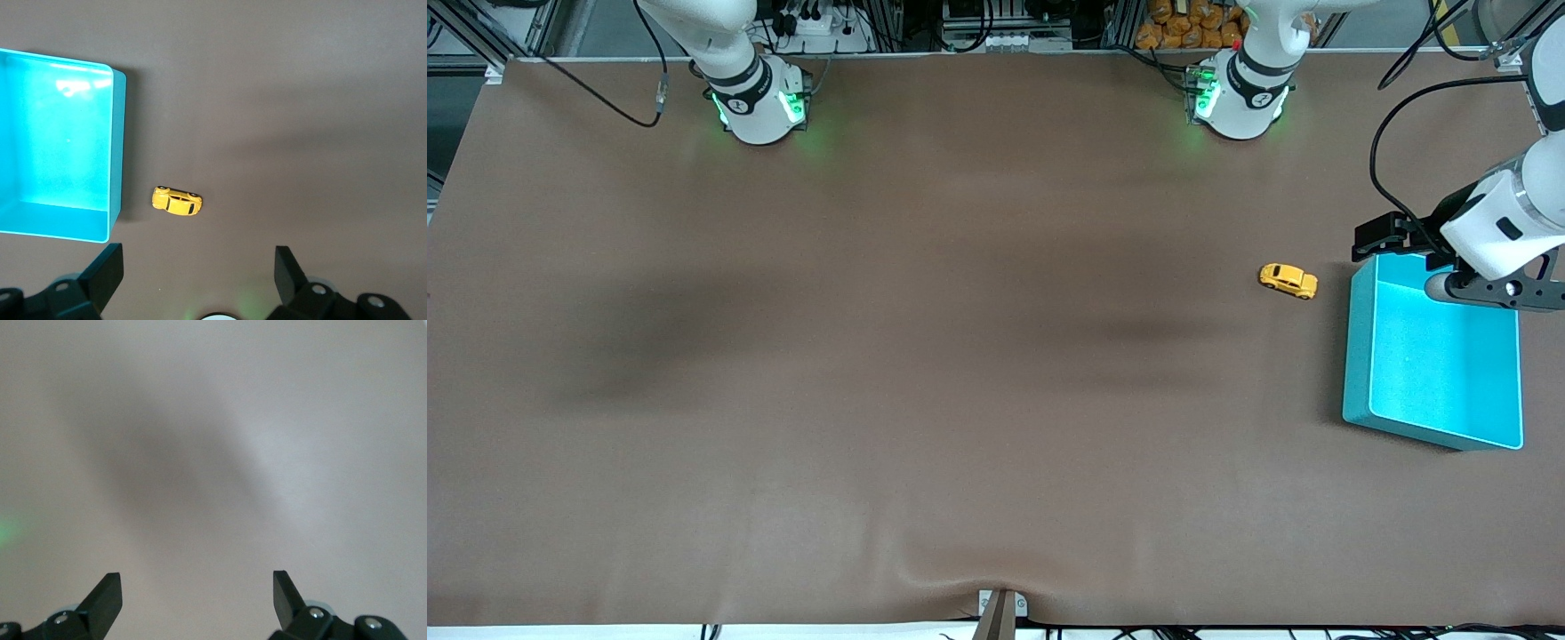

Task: Wind and store yellow beetle car
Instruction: 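Retract the right gripper while the left gripper moves toward the car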

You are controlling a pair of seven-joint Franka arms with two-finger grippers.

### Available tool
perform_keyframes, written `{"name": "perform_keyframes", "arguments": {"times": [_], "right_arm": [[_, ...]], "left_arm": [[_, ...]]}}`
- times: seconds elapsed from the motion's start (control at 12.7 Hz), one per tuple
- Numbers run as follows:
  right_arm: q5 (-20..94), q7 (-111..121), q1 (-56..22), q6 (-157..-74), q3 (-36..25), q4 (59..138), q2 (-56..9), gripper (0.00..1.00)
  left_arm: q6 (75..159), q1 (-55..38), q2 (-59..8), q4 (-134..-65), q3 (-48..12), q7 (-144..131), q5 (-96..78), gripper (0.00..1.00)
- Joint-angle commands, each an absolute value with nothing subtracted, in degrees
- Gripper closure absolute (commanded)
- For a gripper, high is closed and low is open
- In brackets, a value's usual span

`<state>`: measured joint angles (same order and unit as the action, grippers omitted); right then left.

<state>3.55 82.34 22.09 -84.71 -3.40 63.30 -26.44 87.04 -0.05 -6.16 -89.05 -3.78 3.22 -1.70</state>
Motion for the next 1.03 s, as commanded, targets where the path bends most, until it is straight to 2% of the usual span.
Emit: {"name": "perform_keyframes", "arguments": {"times": [0.0,0.24,0.4,0.55,0.71,0.95], "right_arm": [[3.78,65.89,19.78,-83.32,-3.43,61.26,-20.85,0.00],[11.66,54.55,19.78,-83.50,-3.69,59.41,-18.47,0.00],[11.69,31.31,16.63,-82.71,-3.51,59.41,-15.57,0.00],[9.33,19.75,12.15,-79.39,-3.52,59.50,-13.63,0.00],[8.87,4.64,8.10,-77.44,-3.52,59.50,-13.62,0.00],[8.53,0.88,3.01,-71.65,-3.34,60.03,-13.80,0.00]], "left_arm": [[87.45,0.09,-6.06,-89.21,-3.87,3.16,-1.32,0.00],[87.54,0.44,-5.19,-93.76,-3.95,-2.53,-1.58,0.00],[87.45,0.53,-4.84,-96.23,-3.87,-5.60,-1.58,0.00],[88.41,0.35,-3.79,-100.70,-3.95,-13.15,-1.32,0.00],[92.53,0.53,-0.81,-105.79,-3.87,-14.33,-1.32,0.00],[98.68,2.11,4.11,-114.84,-3.87,-14.94,-1.41,0.00]]}}
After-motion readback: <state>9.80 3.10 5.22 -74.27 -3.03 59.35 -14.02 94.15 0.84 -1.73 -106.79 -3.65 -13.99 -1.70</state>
